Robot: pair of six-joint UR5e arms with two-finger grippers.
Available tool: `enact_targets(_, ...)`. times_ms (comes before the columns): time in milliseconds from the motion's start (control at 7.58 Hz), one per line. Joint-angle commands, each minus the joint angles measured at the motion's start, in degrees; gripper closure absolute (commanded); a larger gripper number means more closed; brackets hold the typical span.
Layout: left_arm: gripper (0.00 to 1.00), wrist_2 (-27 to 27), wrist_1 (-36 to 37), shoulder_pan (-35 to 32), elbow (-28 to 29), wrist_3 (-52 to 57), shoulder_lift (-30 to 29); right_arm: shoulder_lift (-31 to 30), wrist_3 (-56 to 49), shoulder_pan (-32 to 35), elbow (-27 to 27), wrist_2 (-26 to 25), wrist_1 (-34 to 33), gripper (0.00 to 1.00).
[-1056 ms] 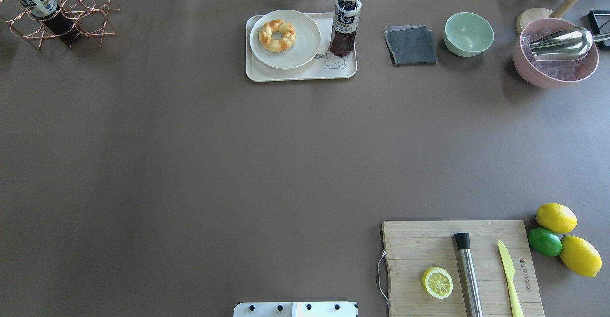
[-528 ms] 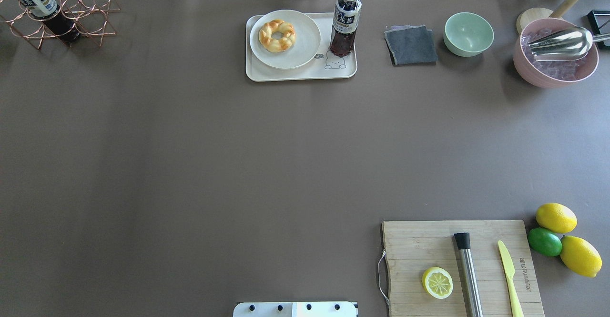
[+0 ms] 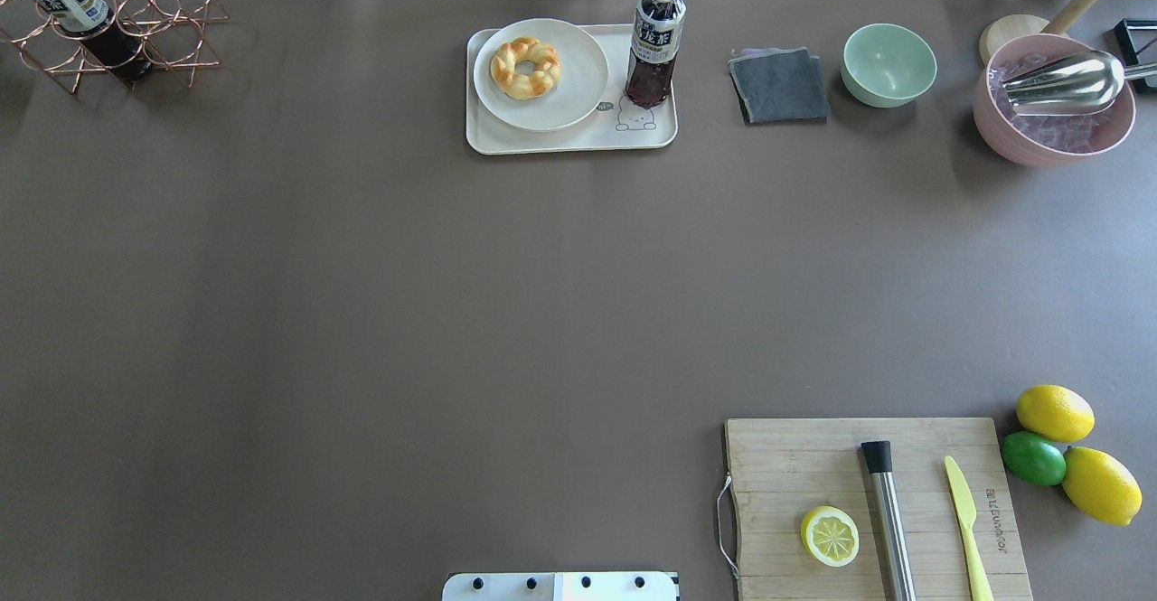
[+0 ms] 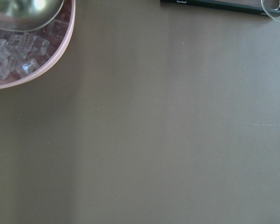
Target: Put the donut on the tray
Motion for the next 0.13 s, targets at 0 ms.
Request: enact_targets(0,0.01,-0.05,-0.14,-0.09,-0.17,0.00,0.03,0.00,0.00,0.01,0.08,0.09,0.01,0.00)
